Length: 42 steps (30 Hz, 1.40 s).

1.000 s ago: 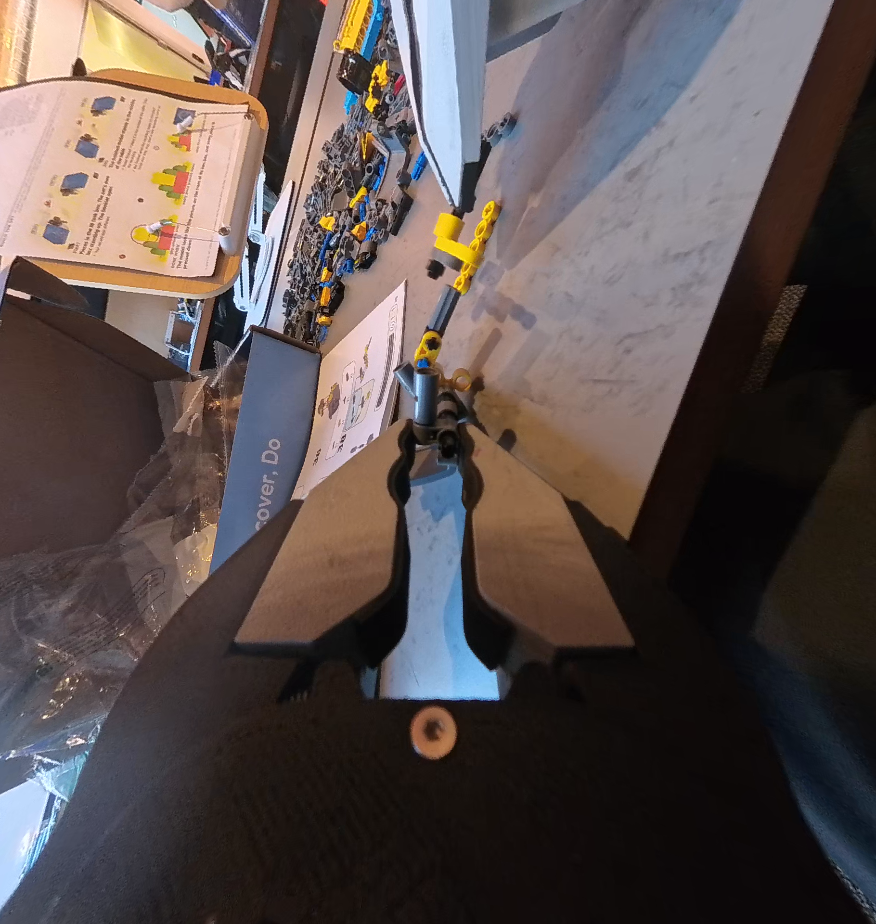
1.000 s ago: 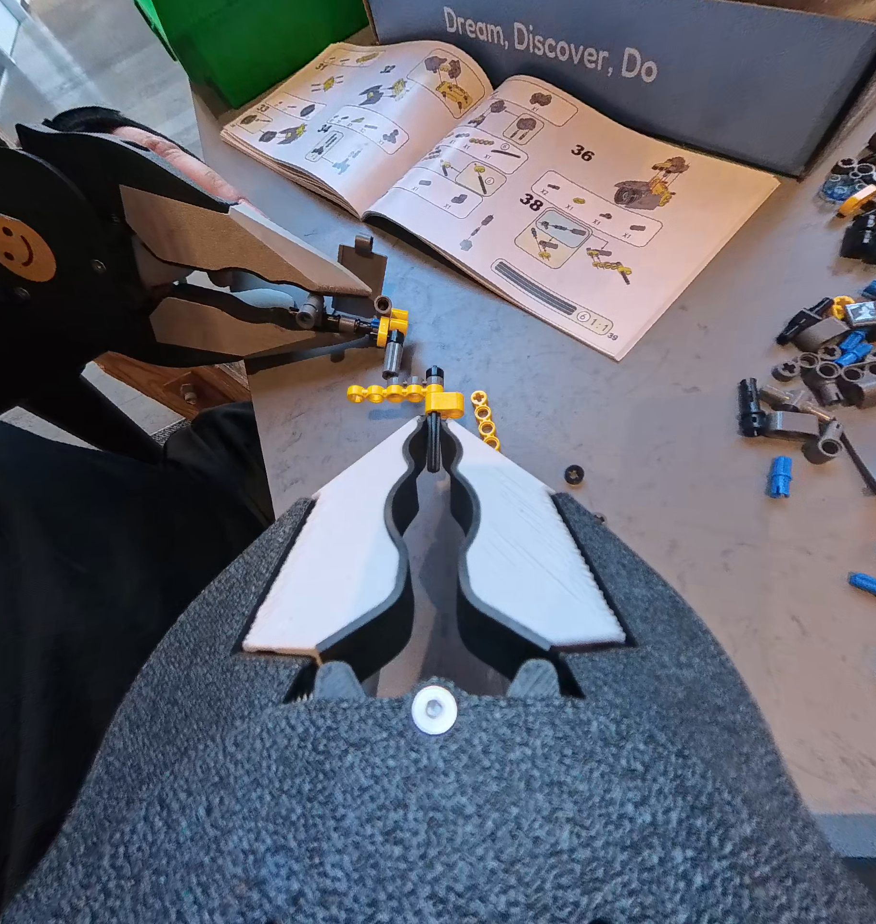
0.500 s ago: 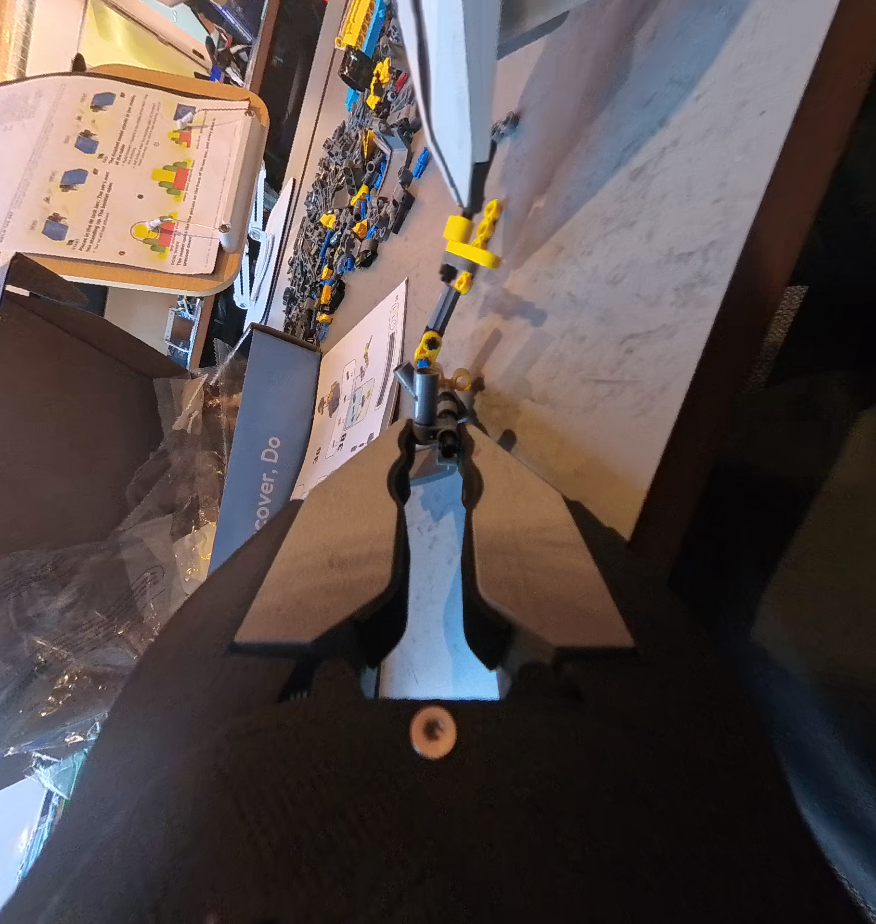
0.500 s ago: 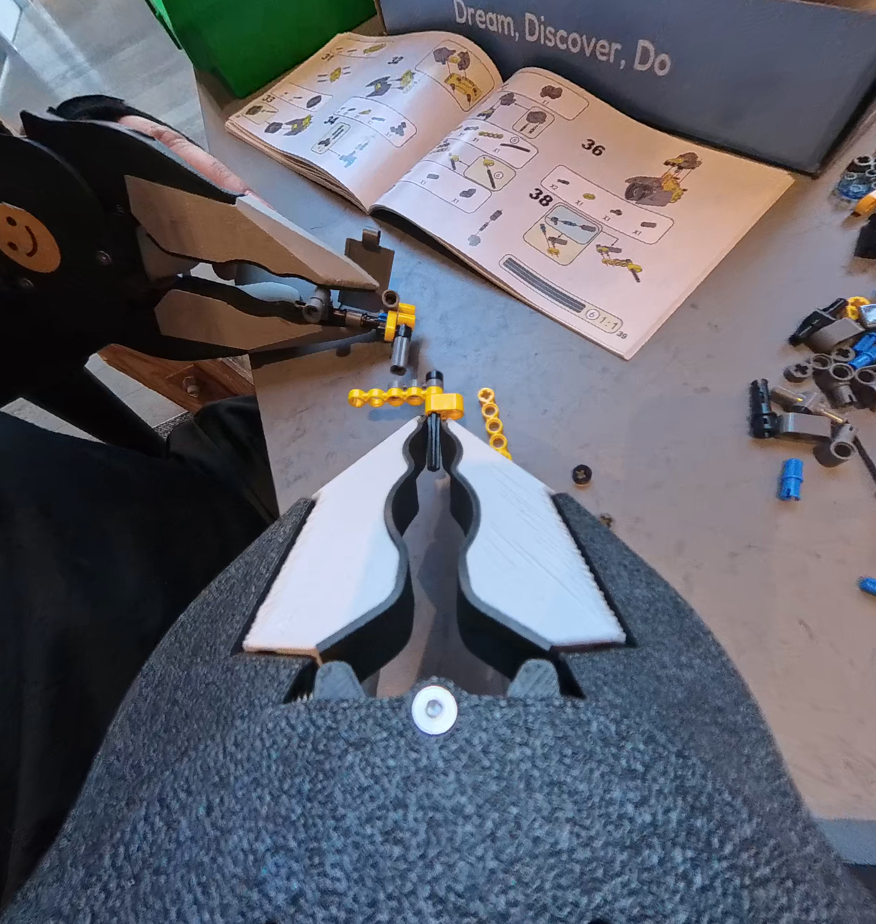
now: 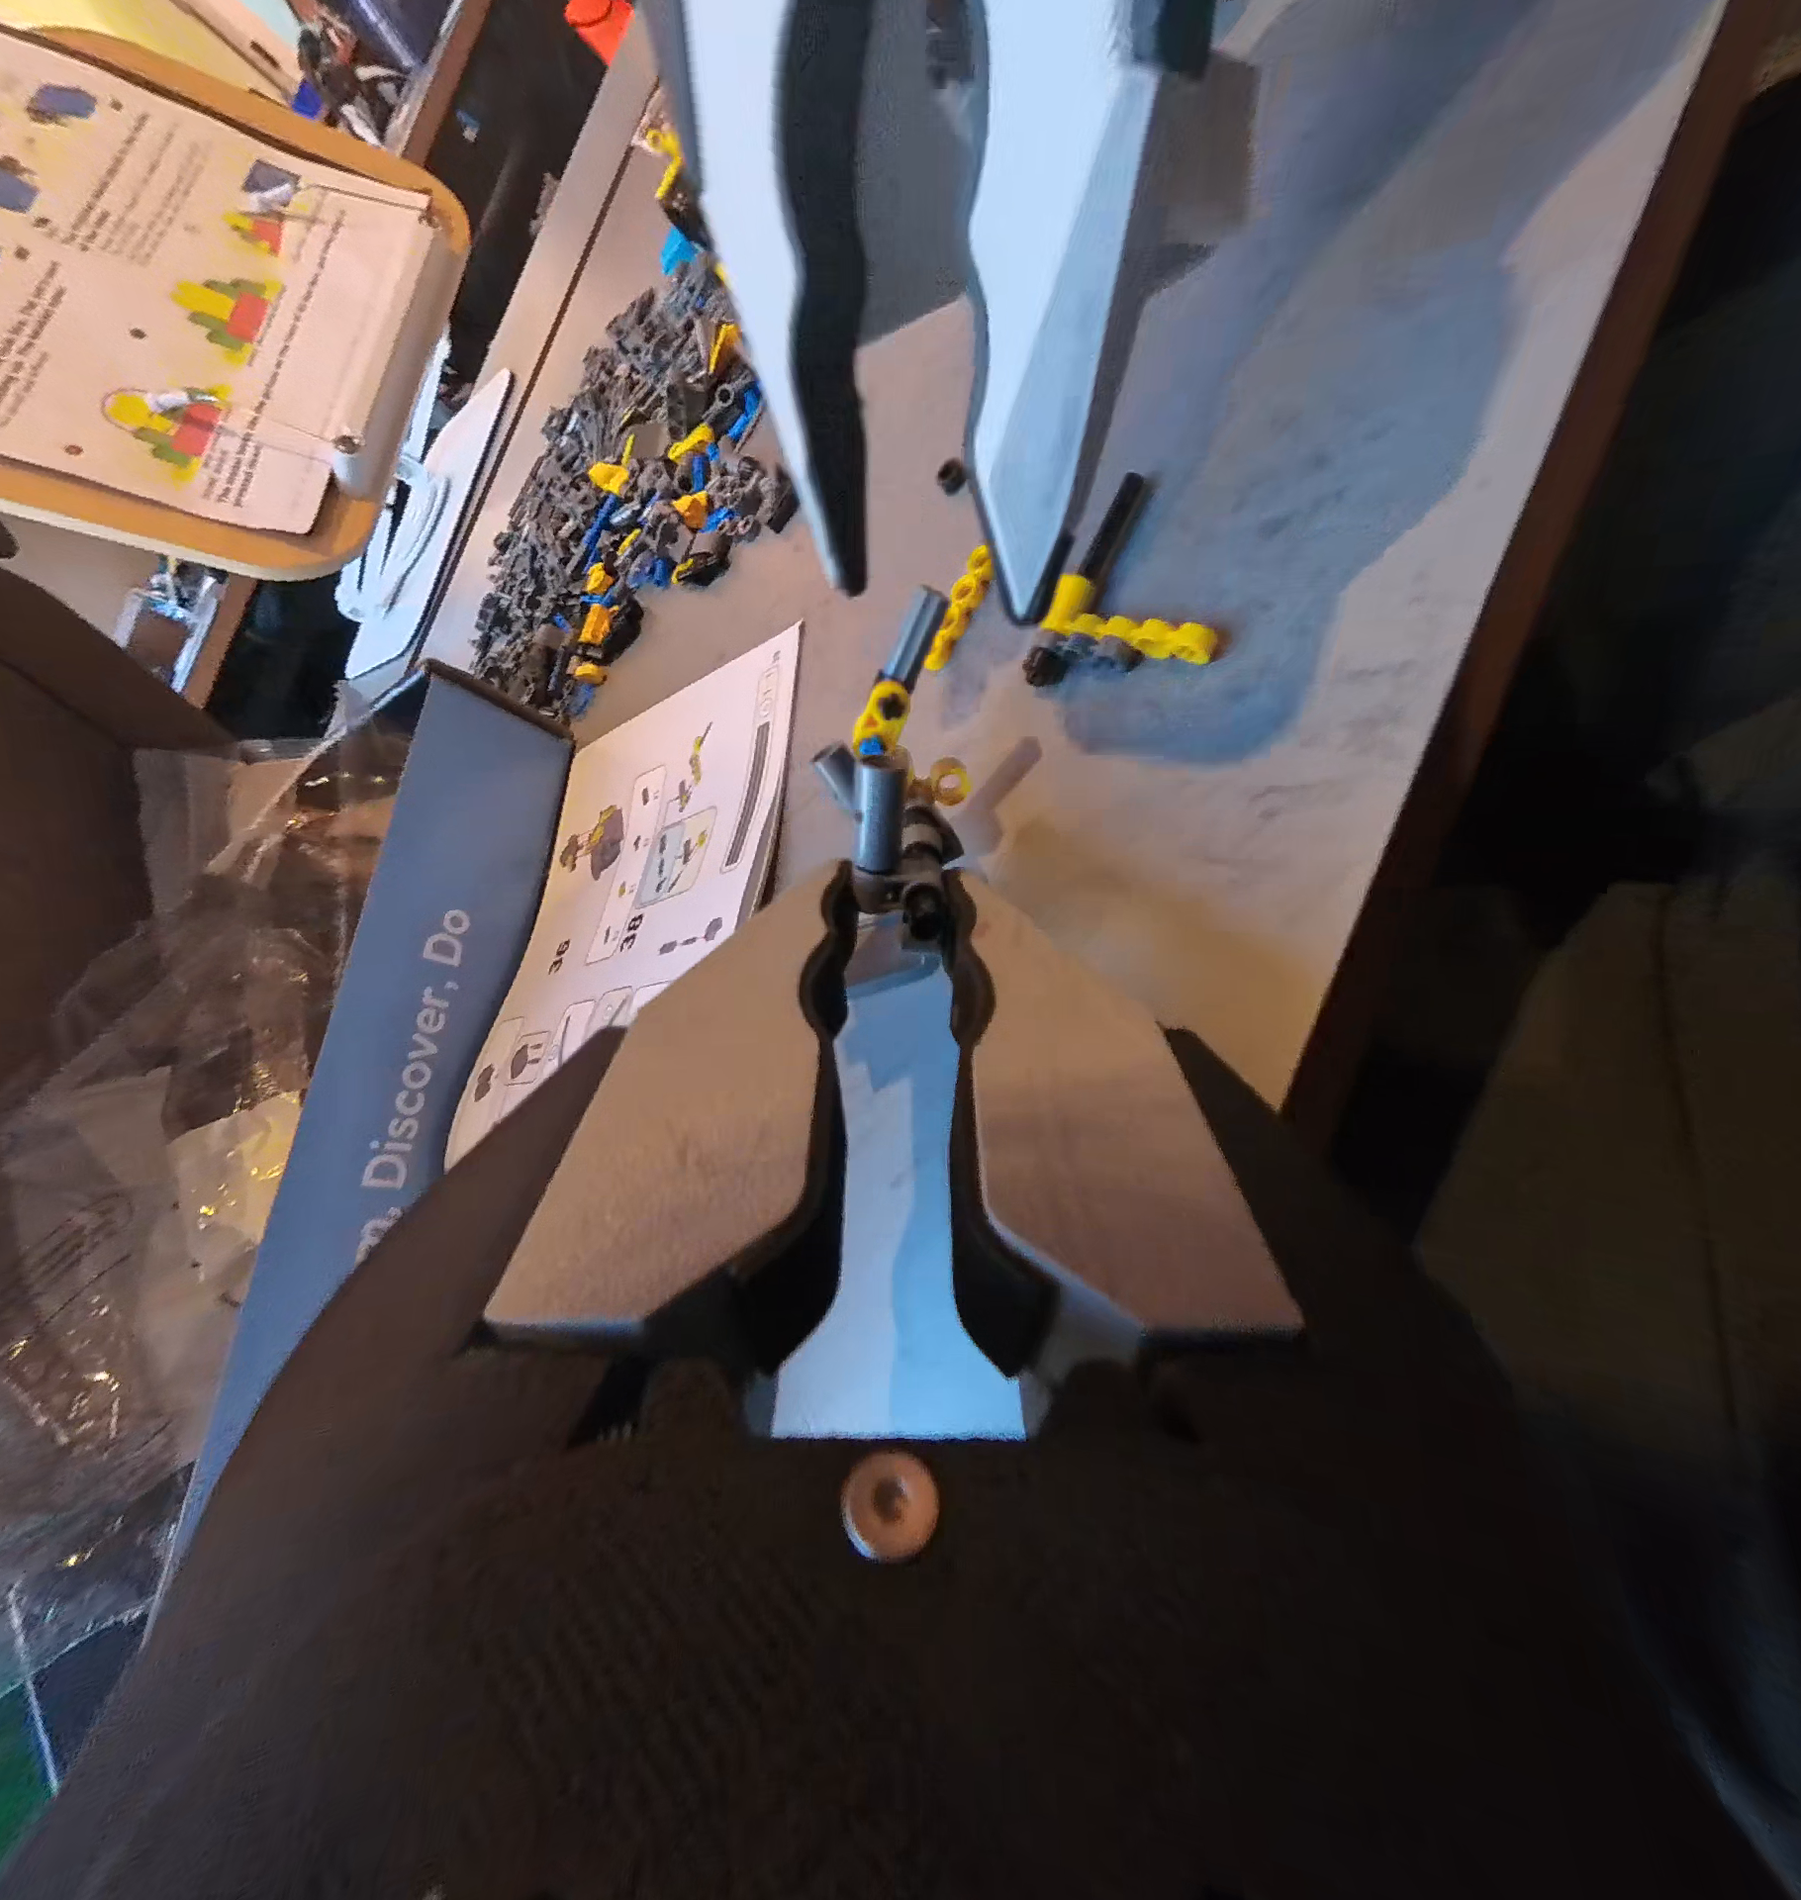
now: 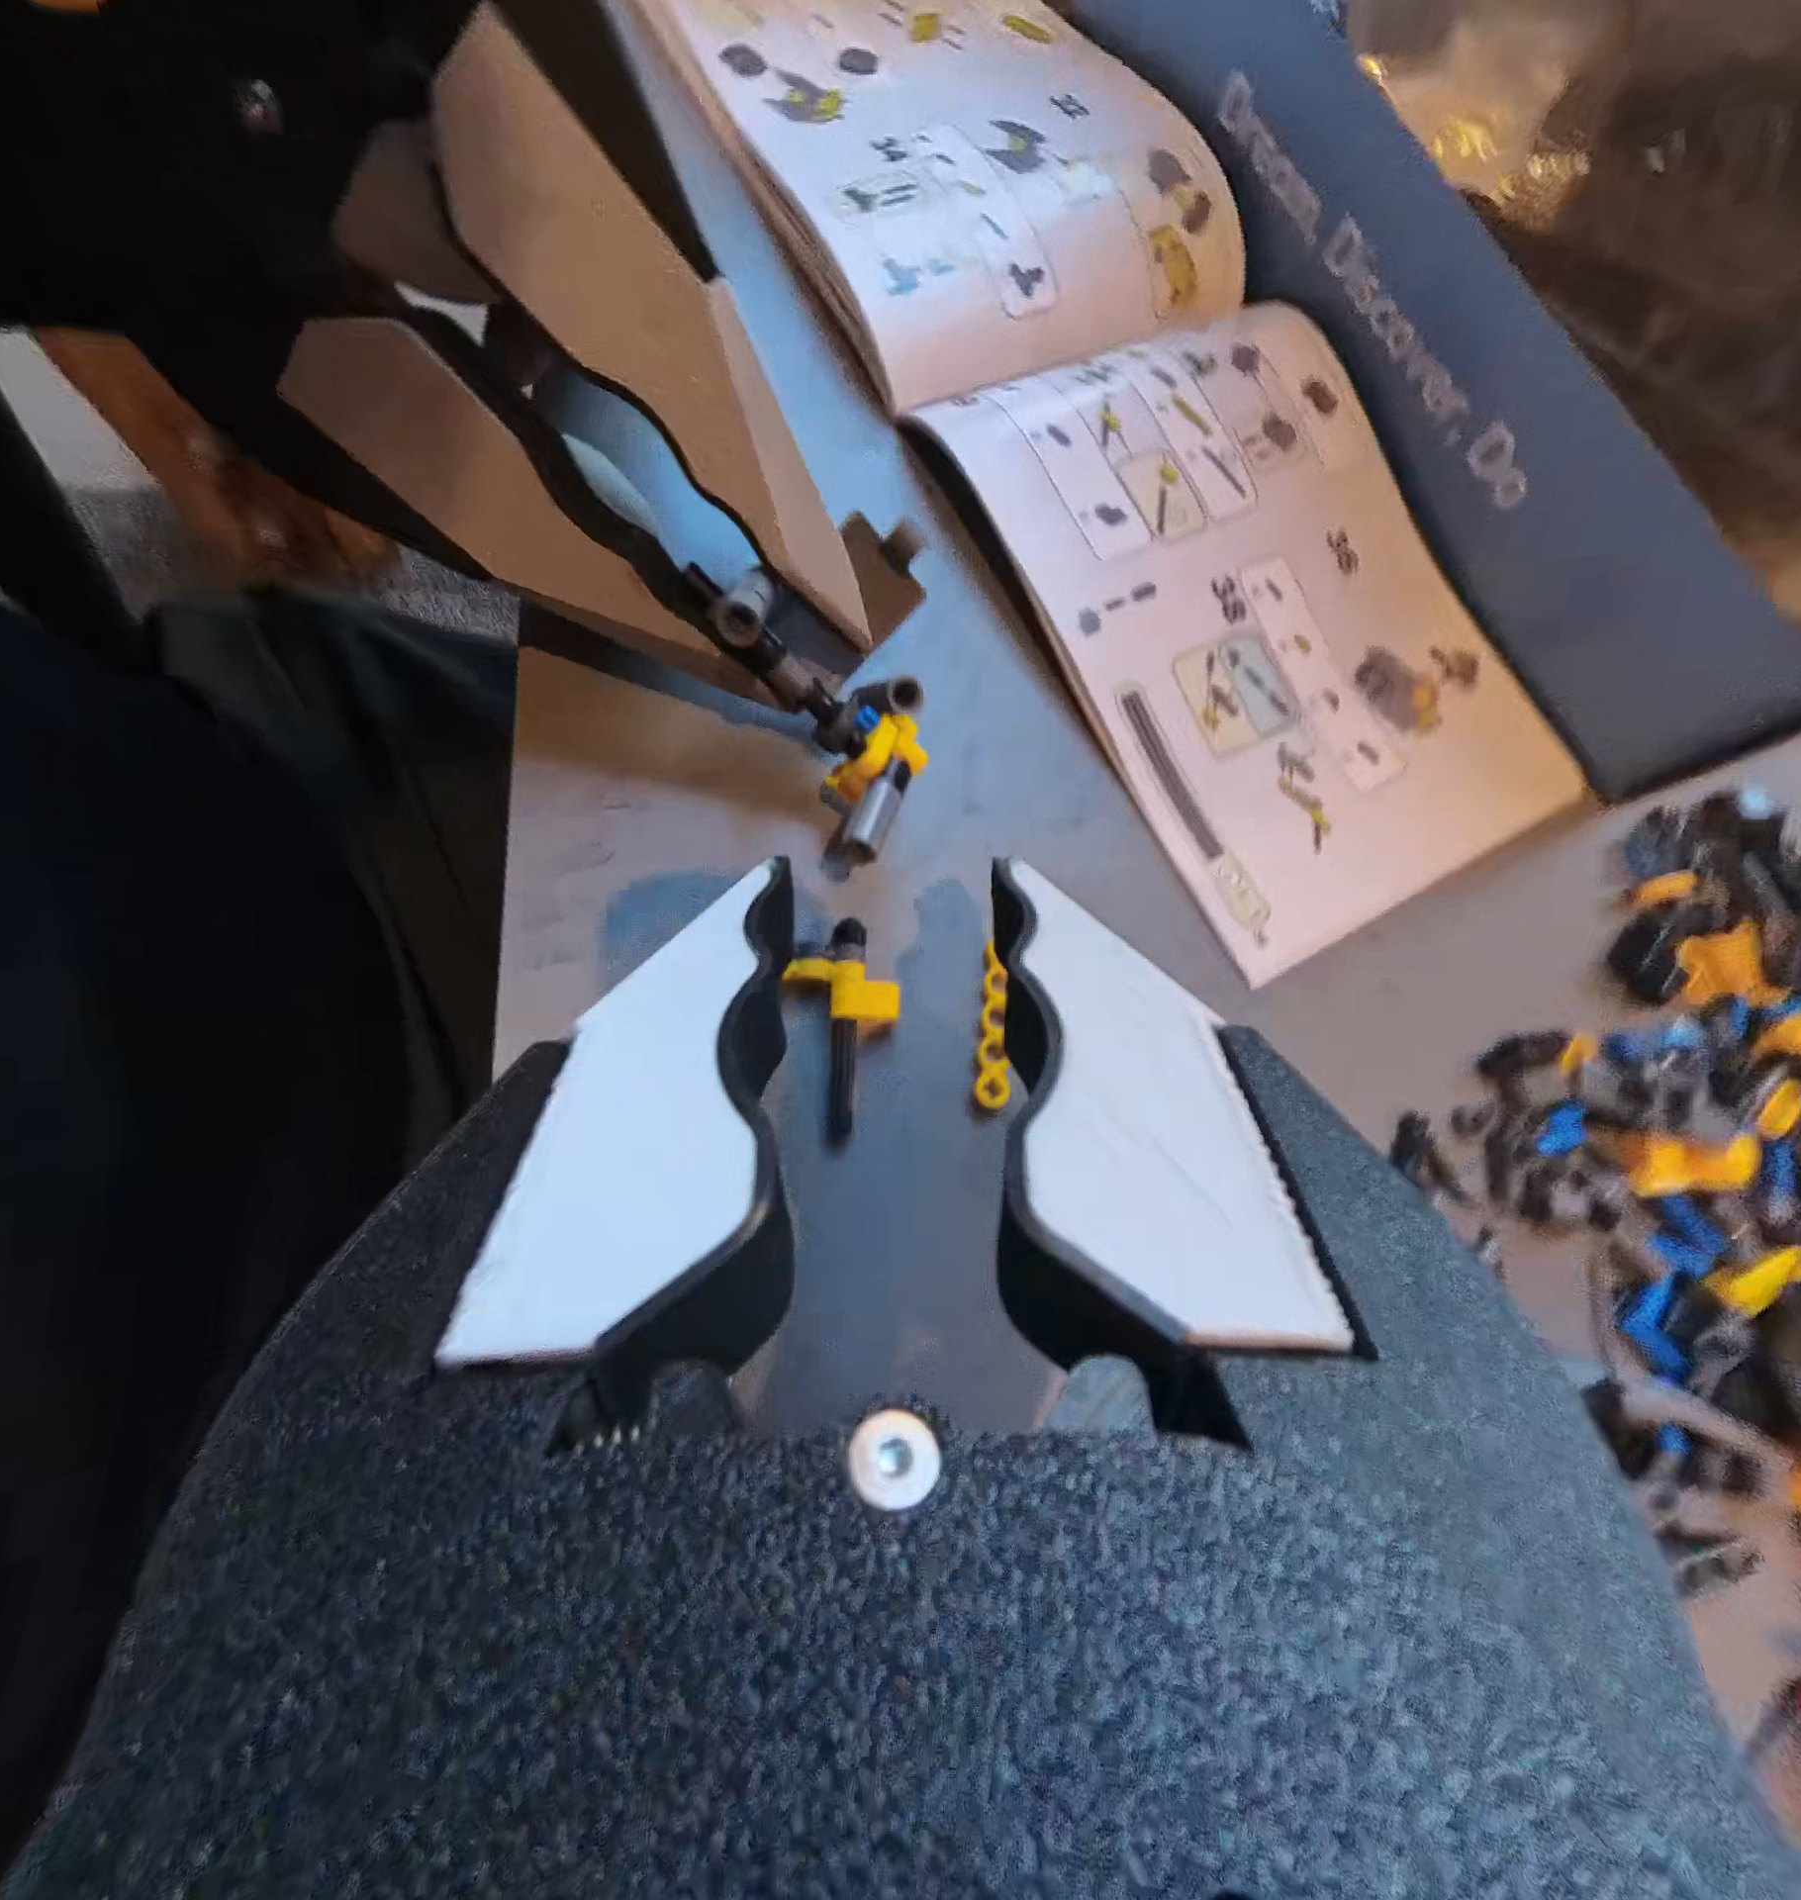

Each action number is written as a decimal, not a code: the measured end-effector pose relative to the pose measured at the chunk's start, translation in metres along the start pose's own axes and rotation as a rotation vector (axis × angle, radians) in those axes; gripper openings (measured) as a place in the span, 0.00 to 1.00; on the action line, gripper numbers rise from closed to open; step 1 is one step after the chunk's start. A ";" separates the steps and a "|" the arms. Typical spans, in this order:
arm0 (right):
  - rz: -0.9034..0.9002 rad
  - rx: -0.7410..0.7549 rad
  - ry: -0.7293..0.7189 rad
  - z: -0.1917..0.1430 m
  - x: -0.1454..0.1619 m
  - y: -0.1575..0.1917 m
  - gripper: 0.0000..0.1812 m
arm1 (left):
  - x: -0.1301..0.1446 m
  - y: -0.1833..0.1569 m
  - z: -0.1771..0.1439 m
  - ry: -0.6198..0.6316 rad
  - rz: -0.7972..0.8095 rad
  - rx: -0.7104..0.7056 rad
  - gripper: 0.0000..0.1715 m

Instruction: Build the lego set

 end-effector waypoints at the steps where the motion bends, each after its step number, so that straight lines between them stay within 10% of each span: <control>1: -0.062 -0.006 0.007 0.003 -0.004 0.001 0.21 | 0.000 -0.001 0.000 0.004 0.000 0.013 0.08; 10: -0.250 -0.125 0.082 0.013 -0.002 0.014 0.07 | 0.001 -0.016 -0.002 0.001 0.064 0.097 0.08; 30: -0.031 -0.127 0.183 -0.013 0.037 0.013 0.14 | -0.006 0.003 -0.002 0.129 0.233 0.023 0.09; 36: 0.095 -0.101 0.199 -0.003 0.038 0.014 0.02 | 0.000 0.017 0.004 0.265 0.555 -0.167 0.09; 42: 0.283 -0.035 0.137 -0.007 0.035 0.016 0.02 | -0.014 -0.005 0.001 0.245 0.527 -0.118 0.15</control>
Point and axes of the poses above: each gripper's, where its closed fingertips meet, z out along the fingers, x out of its underside, y = z × x across the jaws, the point moved 2 cm from there along -z, back along the fingers, and after that the axes turned 9 degrees about -z, right-handed, at the moved point
